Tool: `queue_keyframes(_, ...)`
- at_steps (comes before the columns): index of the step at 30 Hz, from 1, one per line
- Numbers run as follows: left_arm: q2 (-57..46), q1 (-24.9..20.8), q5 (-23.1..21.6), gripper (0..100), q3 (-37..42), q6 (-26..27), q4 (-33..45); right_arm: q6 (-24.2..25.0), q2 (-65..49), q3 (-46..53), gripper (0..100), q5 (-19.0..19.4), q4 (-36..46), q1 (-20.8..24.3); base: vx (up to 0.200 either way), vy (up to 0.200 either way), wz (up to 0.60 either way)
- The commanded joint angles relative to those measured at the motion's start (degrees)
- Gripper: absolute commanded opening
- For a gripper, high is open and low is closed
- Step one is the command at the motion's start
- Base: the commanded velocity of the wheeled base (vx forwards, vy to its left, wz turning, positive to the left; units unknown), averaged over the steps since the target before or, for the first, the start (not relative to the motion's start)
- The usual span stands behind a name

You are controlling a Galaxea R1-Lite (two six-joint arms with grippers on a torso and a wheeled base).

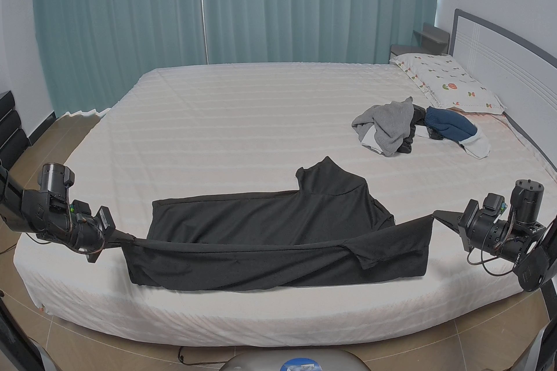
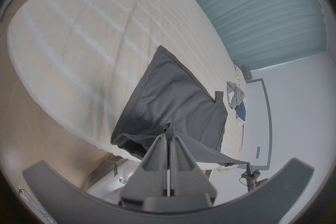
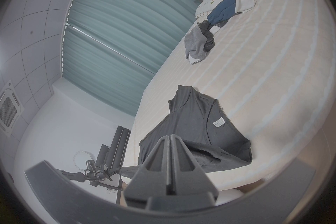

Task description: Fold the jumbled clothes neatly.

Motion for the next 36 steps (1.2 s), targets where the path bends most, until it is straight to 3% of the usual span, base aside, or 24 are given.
queue_keyframes(1,-0.1,0.1,1.4,0,2.4,1.2,-0.4,-0.3,0.5,0.3,0,0.0,0.6,0.1,0.0,0.0,0.0)
queue_keyframes(2,-1.2,1.7,1.1,0,2.4,1.3,0.2,-0.3,1.1,0.4,0,0.0,0.6,0.1,0.0,0.0,0.0)
queue_keyframes(12,-4.9,2.1,1.2,0,3.2,1.3,3.3,-1.4,1.7,1.6,0,0.0,0.6,0.3,0.0,0.0,0.0)
queue_keyframes(27,-9.6,-1.3,1.6,0,1.9,1.0,6.7,-4.3,-1.4,4.4,0,-0.1,0.8,0.0,0.0,0.0,0.0)
queue_keyframes(36,-9.1,-1.8,3.4,0,0.3,1.9,13.2,-7.2,-1.8,5.8,0,-0.1,2.1,1.1,0.0,0.0,0.0)
